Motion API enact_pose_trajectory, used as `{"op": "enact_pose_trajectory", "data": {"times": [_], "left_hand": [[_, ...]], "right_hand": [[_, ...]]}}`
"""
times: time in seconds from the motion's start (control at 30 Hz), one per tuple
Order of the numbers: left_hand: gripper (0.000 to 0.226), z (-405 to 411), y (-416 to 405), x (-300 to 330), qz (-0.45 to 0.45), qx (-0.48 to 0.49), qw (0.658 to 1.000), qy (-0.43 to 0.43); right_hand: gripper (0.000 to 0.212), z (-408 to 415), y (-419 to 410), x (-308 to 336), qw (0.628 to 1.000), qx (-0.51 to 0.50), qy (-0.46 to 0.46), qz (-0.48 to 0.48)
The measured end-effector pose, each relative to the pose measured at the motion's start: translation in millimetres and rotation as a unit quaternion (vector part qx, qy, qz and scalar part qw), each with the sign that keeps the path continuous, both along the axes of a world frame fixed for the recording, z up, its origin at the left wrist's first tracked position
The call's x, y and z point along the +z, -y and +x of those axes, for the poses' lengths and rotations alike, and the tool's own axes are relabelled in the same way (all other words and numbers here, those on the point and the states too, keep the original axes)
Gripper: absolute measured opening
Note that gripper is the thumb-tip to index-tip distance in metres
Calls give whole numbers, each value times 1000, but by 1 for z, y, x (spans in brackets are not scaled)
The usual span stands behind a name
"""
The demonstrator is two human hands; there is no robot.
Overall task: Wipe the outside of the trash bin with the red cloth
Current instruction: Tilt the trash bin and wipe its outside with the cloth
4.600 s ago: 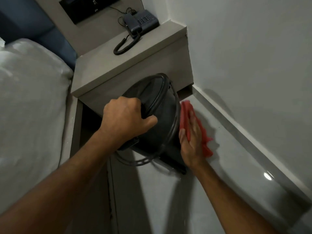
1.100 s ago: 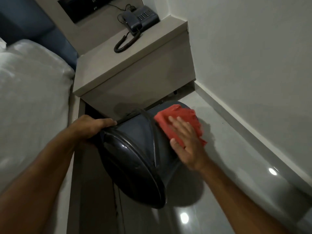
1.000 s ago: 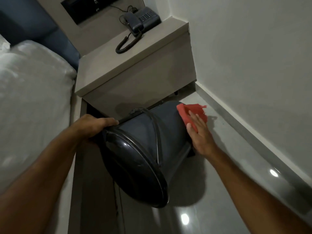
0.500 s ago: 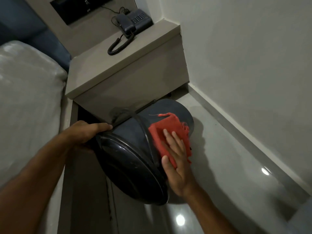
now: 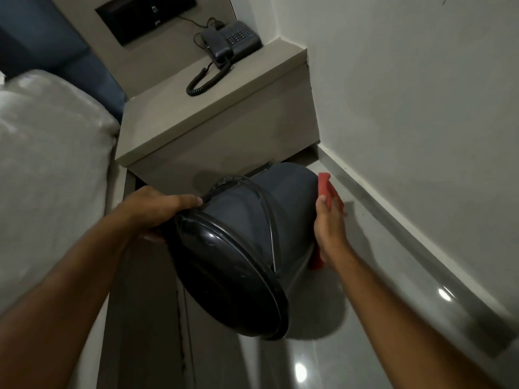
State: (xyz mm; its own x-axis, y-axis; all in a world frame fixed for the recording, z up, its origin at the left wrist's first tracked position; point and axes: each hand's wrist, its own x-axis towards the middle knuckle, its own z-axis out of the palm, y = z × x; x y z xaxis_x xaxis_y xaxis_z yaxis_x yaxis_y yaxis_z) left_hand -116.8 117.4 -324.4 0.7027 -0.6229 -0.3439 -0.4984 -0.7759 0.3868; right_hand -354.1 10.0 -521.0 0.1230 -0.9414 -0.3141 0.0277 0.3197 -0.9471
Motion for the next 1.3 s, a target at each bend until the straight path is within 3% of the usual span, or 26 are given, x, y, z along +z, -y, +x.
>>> {"op": "enact_pose_trajectory", "data": {"times": [0.07,0.17,0.23,0.3,0.43,0.63,0.8,0.9,1.0,1.13,1.2,1.3], "left_hand": [[61,-7,6,2,-1,-8,1000,20],[62,-14,9,7,16,-30,998,53],[64,-19,10,15,35,-60,993,98],[66,-28,13,24,50,-104,974,196],[64,-65,24,34,61,-199,897,390],[57,-122,22,19,42,-345,797,493],[66,-150,8,4,31,-458,739,492],[39,-163,-2,-2,7,-548,672,498],[41,-169,-12,-8,-30,-602,612,512],[27,-168,-23,-35,-44,-662,524,534],[33,-167,-27,-44,-17,-681,500,534],[51,-165,-27,-45,-5,-687,500,527]], "right_hand": [[58,-2,-41,12,999,-11,29,-12],[55,-12,-83,21,978,28,205,10],[56,-28,-81,26,942,18,321,99],[59,-47,-68,30,912,-56,351,202],[61,-68,-48,37,908,-120,333,224],[70,-85,-49,34,918,-146,302,213],[65,-91,-49,31,916,-136,312,213],[57,-89,-46,36,916,-108,317,220],[50,-86,-44,37,909,-87,340,226],[62,-75,-44,19,911,-46,327,248],[63,-68,-45,12,917,-16,304,259],[65,-58,-38,6,919,-9,286,272]]}}
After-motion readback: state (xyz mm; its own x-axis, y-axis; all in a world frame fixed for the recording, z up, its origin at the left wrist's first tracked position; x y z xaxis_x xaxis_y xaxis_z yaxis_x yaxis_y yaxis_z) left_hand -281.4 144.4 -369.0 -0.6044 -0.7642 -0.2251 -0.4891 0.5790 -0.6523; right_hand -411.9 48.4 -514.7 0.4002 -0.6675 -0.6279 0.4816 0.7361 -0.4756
